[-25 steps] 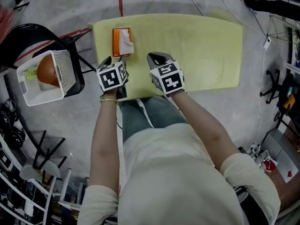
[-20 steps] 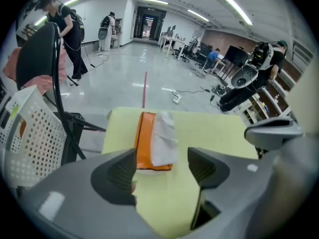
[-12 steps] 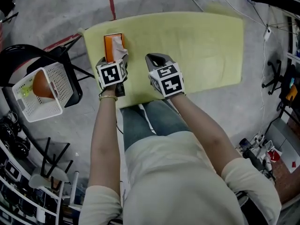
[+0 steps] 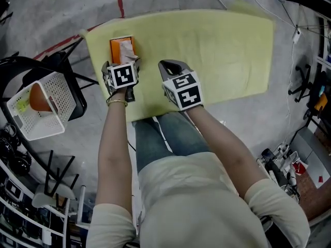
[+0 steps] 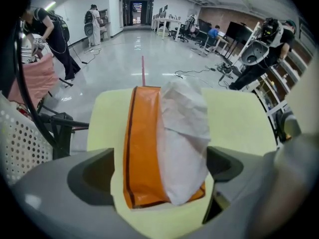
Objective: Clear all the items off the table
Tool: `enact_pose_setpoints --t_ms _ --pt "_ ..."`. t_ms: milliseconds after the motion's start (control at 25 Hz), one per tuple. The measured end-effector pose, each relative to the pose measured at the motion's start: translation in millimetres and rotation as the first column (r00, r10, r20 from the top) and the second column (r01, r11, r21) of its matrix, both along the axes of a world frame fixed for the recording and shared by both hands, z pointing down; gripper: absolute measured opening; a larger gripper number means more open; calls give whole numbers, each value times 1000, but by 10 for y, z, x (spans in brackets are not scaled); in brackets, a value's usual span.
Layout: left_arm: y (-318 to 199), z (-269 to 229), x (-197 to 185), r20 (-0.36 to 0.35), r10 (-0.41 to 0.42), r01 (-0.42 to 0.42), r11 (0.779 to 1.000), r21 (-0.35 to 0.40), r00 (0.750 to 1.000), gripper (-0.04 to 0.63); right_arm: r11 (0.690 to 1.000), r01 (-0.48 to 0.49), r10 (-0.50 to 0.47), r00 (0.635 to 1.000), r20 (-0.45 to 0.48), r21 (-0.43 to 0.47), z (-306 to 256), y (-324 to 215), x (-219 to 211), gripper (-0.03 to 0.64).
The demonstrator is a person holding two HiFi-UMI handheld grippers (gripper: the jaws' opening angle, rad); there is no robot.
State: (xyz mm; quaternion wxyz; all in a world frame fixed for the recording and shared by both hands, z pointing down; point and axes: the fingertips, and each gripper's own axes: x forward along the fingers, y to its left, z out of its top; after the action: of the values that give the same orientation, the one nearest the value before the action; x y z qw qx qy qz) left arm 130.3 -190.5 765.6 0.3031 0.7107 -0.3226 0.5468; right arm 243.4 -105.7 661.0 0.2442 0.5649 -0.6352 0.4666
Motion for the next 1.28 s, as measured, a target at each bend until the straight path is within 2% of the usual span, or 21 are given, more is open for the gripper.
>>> enact_pose_setpoints --t_ms 200,320,680,840,1280 --pt "35 106 -1 12 1 -1 1000 -9 1000 558 1000 -16 16 1000 6 -10 88 8 32 0" --pt "42 122 -14 26 11 -11 1000 5 1000 523 1000 -17 17 1000 12 -15 113 29 6 0" --pt "54 -43 -26 37 57 -59 996 63 998 271 1000 -11 11 1000 13 -8 58 64 -34 0" --pt "103 -193 -56 6 75 -75 994 83 997 255 1000 -6 6 1000 5 4 -12 65 -55 0" --pt "193 -850 -131 -98 21 -10 994 107 995 255 999 29 -28 999 -24 35 -384 169 -206 0"
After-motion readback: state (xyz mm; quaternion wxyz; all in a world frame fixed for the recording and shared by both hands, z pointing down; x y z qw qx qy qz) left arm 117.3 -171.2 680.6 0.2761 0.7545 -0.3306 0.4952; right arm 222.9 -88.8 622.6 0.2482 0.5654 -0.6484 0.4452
